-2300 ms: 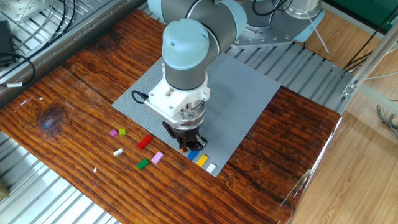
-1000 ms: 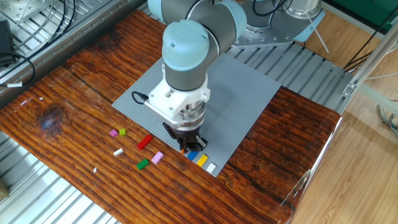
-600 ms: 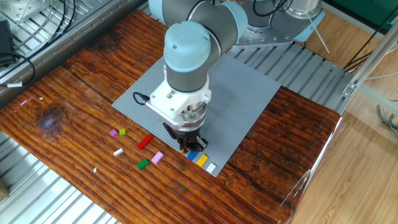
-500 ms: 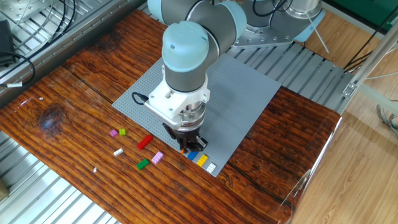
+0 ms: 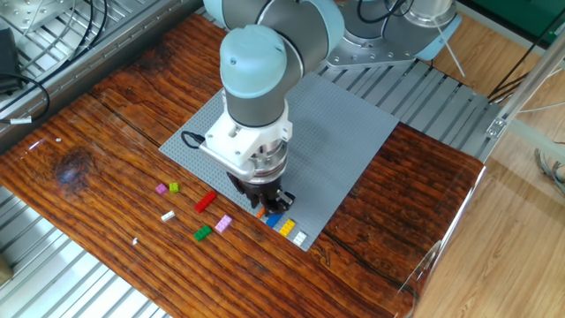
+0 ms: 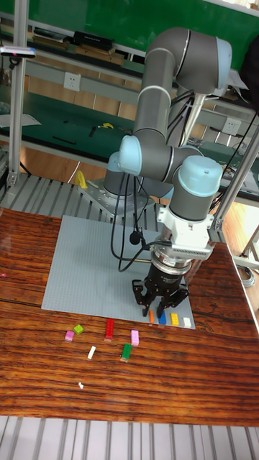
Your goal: Build with small Lego blocks
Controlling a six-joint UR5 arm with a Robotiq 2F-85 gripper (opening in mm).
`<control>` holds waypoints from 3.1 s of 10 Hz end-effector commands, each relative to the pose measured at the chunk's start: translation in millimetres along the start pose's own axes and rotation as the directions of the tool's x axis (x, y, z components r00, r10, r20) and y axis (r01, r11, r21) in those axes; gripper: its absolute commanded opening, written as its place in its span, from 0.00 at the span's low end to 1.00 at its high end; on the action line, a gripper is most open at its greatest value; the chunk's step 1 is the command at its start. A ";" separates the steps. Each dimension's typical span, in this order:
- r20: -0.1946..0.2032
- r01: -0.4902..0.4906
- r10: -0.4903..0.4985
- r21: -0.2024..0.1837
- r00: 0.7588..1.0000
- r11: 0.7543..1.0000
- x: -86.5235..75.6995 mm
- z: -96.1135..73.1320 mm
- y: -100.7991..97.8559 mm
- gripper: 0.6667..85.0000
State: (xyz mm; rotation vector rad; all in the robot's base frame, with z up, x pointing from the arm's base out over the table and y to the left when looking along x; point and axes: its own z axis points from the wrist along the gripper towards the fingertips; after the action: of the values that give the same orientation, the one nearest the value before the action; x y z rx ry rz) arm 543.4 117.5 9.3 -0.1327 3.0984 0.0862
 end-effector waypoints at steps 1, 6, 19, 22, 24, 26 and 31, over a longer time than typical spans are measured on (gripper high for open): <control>-0.010 0.010 -0.011 -0.020 1.000 1.000 1.2 -2.6 3.0 0.52; 0.009 -0.065 0.065 0.003 0.998 0.998 -4.7 -6.6 0.3 0.03; 0.002 -0.055 0.055 0.004 0.999 0.998 -8.2 -6.6 -3.3 0.01; -0.021 -0.049 0.049 -0.003 0.999 0.999 -5.4 -27.7 -3.1 0.02; -0.014 -0.034 0.035 0.019 0.999 0.999 -15.3 -37.9 -5.2 0.05; 0.006 -0.012 0.012 0.032 1.000 0.999 -40.4 -49.5 -10.9 0.09; 0.042 0.025 -0.026 0.027 0.999 0.999 -92.3 -30.8 -23.2 0.37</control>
State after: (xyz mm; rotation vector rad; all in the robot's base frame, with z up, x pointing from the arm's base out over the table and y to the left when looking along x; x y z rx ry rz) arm 612.3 101.6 51.4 -0.1499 3.0688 0.0240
